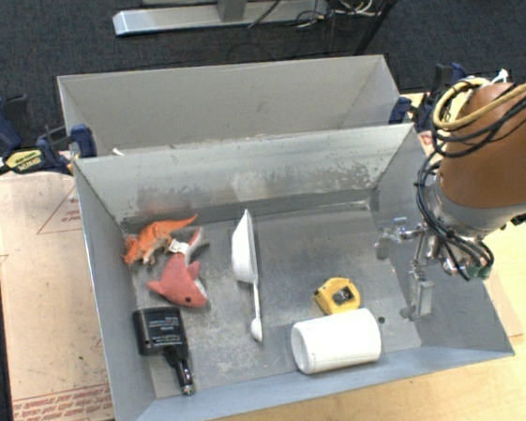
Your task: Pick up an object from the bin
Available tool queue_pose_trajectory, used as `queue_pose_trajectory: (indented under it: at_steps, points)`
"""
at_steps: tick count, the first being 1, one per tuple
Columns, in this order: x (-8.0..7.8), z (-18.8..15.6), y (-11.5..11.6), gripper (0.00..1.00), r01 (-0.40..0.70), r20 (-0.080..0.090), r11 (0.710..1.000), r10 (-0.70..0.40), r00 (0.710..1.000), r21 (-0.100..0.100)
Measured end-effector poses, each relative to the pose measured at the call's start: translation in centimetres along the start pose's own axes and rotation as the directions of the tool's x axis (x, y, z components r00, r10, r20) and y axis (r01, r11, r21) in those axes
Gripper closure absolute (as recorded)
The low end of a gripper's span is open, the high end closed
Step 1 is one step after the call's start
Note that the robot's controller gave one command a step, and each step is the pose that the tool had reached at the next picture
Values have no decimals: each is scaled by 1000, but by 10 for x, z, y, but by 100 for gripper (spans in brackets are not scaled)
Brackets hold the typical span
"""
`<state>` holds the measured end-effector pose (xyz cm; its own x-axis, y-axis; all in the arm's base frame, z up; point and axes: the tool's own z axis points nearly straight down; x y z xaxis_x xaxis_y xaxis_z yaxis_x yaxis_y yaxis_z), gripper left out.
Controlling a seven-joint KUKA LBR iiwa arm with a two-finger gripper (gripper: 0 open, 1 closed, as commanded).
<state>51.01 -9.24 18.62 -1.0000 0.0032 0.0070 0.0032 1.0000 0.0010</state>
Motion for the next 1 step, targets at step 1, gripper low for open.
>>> queue_pose_trajectory:
  at_steps: [1]
  points:
    - [-2, -5, 1, 0, 3, 8, 1000, -3, 1000, 1]
